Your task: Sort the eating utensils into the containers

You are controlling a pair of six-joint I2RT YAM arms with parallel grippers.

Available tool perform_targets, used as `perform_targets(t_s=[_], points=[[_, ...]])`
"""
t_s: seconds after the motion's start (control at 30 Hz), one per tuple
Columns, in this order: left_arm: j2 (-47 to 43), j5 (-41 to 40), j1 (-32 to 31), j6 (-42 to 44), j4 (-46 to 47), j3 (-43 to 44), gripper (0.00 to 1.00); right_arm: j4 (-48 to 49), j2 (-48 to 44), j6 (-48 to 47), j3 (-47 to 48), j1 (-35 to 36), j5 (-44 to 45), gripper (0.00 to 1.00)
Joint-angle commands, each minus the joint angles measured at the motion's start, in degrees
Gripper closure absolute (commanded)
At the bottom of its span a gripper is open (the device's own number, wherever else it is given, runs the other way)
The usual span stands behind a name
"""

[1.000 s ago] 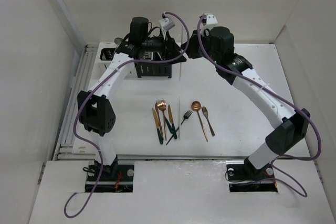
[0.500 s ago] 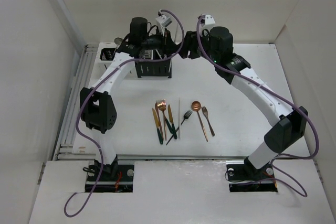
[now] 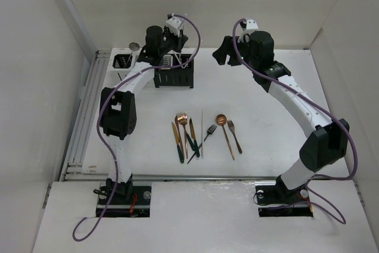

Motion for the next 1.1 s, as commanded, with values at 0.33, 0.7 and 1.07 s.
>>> perform_targets(t_s=[0.33,0.7,1.07], points=[[2.75,-1.17,0.36,-4.01,17.64,-6.64,0.80,2.71,0.06,-2.52,1.26,-1.74,-3.11,0.24],[-0.59,-9.41,0.89,-5.33,-4.05,2.14,0.40,-21.33,-2.22,-7.97,-3.73,-0.69,9.45,0.23],[-9.99,-46.24,-0.61,0.82,-35.44,15.07,0.38,-27.96,-12.25,-0.32,-31.95,3.71,10.77,0.47]])
